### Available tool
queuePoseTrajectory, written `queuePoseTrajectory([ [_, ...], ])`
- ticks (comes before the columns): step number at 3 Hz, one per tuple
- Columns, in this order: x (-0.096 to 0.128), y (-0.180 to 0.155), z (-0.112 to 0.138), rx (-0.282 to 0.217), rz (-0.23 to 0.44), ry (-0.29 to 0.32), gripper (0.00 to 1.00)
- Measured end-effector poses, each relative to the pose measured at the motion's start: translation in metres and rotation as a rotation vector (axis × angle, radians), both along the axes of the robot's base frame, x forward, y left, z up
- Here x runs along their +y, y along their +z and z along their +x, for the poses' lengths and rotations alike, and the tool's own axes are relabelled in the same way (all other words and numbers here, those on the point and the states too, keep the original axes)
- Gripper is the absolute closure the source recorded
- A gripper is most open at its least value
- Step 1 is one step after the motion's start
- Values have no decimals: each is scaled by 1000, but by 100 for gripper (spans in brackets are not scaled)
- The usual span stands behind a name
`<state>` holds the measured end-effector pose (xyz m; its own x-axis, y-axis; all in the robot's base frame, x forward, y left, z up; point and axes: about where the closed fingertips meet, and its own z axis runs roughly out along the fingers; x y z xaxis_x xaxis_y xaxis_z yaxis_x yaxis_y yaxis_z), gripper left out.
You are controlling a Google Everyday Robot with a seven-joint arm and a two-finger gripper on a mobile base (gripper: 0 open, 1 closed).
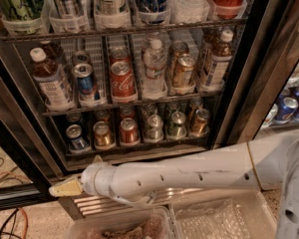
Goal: Pick pepsi can from bottom shelf of fridge
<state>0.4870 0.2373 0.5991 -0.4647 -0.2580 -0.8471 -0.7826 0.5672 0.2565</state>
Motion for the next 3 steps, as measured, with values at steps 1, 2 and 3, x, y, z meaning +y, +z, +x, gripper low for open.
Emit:
queuePoseTrajectory([
  [1,1,1,1,-5,3,-7,0],
  [2,5,4,2,-41,30,-53,0],
  [3,18,-5,-17,-77,66,-79,0],
])
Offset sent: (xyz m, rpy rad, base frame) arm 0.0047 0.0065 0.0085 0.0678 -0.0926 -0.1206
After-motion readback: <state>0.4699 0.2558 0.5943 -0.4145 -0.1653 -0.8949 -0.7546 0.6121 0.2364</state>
